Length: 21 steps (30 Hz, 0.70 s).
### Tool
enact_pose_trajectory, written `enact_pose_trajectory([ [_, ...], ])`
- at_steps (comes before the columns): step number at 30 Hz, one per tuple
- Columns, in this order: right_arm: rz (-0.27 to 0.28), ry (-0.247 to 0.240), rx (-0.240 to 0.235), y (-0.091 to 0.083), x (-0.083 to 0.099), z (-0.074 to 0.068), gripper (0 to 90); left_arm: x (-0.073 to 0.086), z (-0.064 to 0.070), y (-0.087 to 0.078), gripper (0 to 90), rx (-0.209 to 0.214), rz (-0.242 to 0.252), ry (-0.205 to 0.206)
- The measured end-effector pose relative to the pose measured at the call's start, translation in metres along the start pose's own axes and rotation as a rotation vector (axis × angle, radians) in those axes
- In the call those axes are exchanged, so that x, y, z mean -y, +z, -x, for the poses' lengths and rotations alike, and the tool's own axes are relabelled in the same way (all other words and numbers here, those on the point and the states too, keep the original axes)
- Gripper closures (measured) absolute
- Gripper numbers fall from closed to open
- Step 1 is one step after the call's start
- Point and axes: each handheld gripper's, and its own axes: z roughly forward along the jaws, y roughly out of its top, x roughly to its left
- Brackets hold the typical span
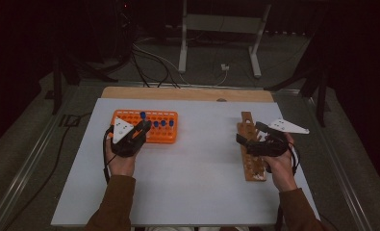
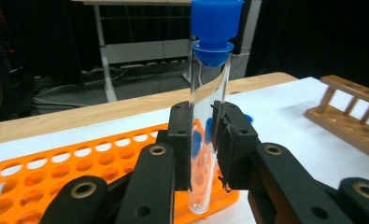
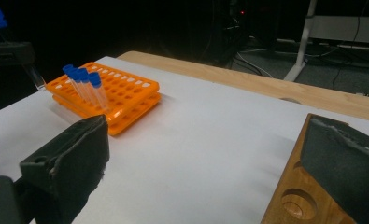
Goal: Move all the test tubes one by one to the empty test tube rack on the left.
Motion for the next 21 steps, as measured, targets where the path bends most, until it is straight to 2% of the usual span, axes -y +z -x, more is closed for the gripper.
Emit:
enact_pose_trajectory([
  [11, 0.009, 0.006, 0.0, -0.003, -0.001, 0.002, 1.7, 0.005, -0.012, 0.009, 77.8, -0.049, 0.002, -0.005],
  [21, 0.012, 0.011, -0.002, -0.003, -0.001, 0.003, 1.7, 0.013, -0.022, 0.023, 77.9, -0.055, -0.029, -0.02],
])
